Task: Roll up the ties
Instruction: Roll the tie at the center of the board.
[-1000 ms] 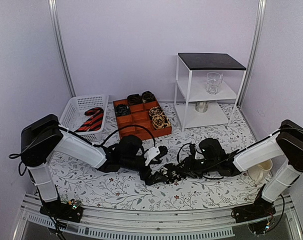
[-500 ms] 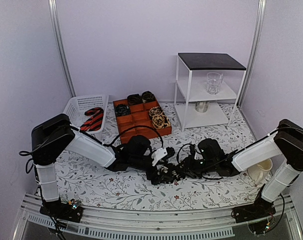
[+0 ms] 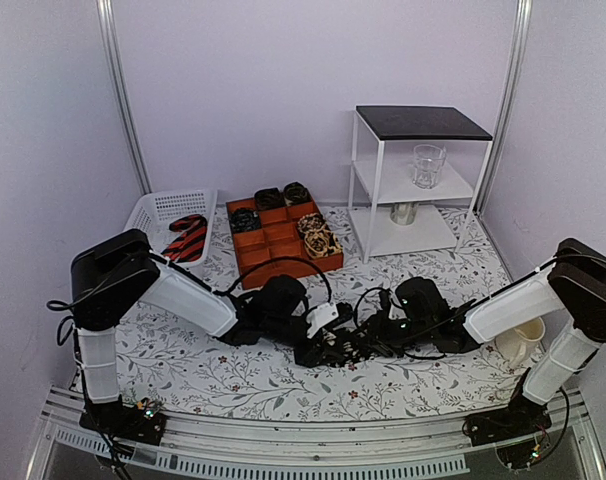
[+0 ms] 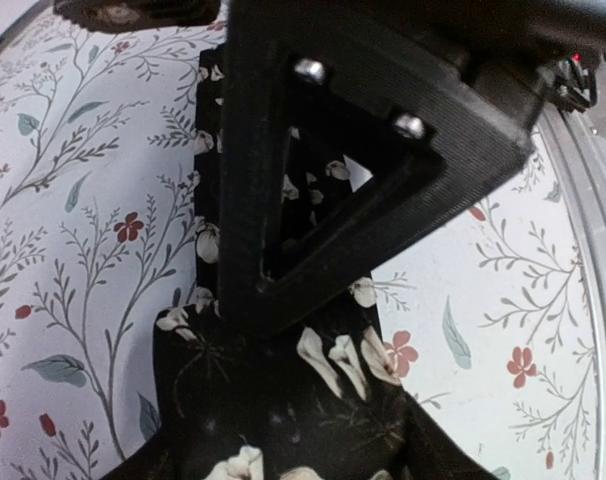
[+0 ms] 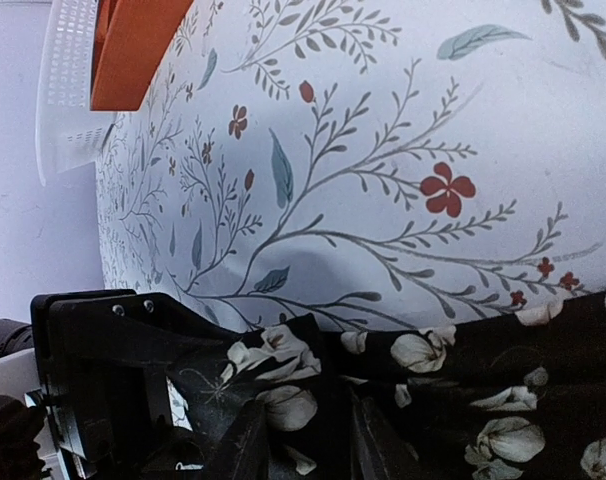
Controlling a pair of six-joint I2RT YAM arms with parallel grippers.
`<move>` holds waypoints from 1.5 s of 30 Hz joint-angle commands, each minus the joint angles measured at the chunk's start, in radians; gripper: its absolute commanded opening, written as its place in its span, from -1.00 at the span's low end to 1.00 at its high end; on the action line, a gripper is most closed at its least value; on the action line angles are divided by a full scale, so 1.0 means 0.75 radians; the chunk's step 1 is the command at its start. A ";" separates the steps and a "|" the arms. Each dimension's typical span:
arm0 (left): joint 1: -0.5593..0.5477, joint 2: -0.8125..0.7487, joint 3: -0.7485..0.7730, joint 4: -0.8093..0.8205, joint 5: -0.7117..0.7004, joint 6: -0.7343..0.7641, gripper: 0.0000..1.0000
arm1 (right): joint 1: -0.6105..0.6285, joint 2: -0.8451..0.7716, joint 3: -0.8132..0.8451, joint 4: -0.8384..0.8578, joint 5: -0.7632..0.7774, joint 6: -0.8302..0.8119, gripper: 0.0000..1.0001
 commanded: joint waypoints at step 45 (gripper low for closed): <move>-0.098 -0.083 -0.081 -0.071 0.055 -0.096 0.63 | 0.077 -0.072 -0.068 -0.031 -0.087 0.005 -0.45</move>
